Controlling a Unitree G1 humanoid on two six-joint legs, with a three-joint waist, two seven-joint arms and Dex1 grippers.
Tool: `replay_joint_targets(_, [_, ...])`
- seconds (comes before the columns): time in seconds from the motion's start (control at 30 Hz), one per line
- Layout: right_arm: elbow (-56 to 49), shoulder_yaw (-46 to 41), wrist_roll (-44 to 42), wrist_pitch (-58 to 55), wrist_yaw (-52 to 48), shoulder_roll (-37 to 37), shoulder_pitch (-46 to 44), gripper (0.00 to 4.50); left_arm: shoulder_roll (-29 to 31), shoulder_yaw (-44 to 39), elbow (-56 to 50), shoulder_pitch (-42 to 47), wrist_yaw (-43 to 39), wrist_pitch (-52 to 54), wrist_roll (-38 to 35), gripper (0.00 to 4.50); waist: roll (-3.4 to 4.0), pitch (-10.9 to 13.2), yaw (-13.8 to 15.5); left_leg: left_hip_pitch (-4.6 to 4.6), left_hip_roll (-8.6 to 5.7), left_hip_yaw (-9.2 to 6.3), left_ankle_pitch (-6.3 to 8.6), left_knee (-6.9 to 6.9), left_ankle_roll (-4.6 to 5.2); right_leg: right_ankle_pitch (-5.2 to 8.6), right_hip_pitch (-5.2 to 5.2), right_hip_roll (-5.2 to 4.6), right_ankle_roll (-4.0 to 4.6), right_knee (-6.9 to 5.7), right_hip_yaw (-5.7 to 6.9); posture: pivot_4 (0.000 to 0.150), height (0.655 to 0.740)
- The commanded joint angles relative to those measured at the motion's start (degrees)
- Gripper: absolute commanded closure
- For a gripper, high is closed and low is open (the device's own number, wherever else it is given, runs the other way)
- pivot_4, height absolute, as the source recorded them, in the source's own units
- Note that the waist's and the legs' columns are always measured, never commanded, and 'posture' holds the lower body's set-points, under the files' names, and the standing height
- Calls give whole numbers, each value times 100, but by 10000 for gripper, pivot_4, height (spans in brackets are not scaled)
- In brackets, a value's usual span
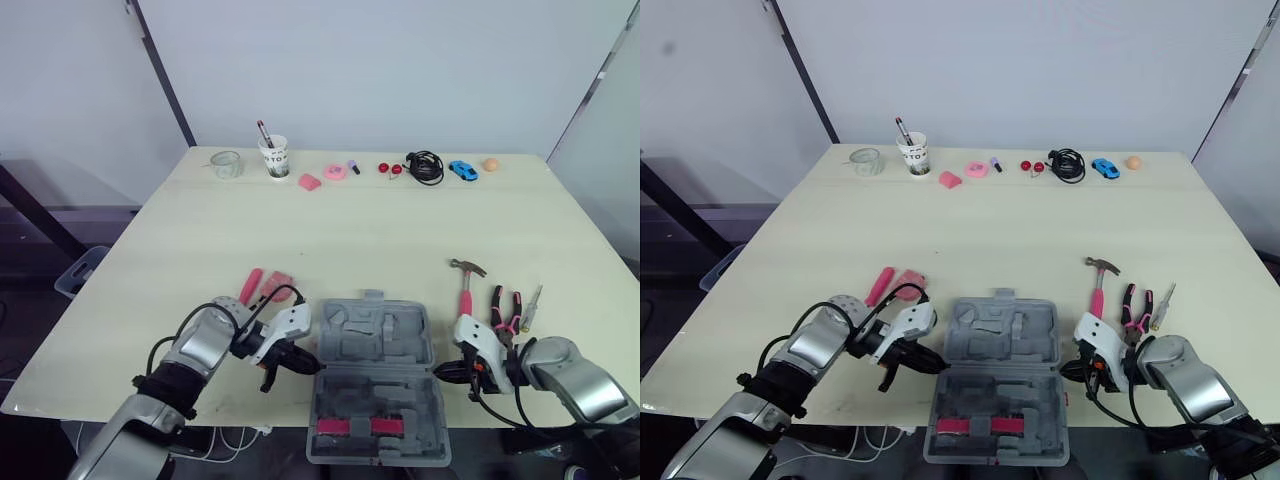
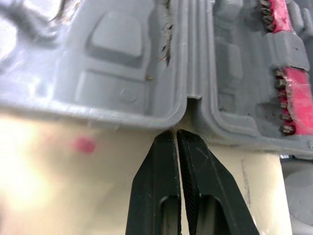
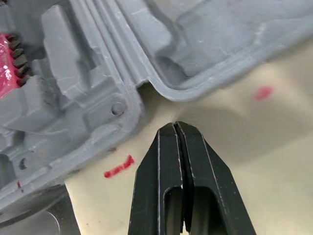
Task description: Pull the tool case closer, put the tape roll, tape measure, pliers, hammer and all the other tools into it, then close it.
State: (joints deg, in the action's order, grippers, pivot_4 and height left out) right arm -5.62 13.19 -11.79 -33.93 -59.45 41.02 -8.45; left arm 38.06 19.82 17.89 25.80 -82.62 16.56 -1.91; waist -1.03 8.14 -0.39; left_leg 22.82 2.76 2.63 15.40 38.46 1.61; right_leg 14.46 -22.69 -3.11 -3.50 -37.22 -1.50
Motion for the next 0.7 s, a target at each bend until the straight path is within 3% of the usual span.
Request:
replay_joint_targets(0.03, [-139,-479,-133,349,144,59,169,45000,301,-328,-277,-211,113,41,-144,43184,-2,1,-24,0,0,1,0,0,0,0,0,0,0,0,-1,1500,7400])
replay_joint_targets(0.33, [-589,-1929,-463,1539,819,-260,1352,45000,938,-1544,-1144,-1076,282,35,-1051,43184,-10,9,-13,5,4,2,0,-4,0,1,-1,-2,-1,6,0,1500,7400])
replay_joint_targets(0.5, [-560,-2598,-543,2370,1349,-797,1940,45000,815,-2467,-1317,-1595,705,-59,-1657,43184,-9,10,-12,1,7,7,0,-4,-1,1,0,-3,0,7,-1,1500,7400])
replay_joint_targets(0.7, [-634,-3489,-939,2947,1631,-1249,2791,45000,572,-3678,-1804,-2805,1223,-254,-2272,43184,-9,8,-25,-2,22,10,1,-13,-2,1,-1,-1,2,14,-5,1500,7400])
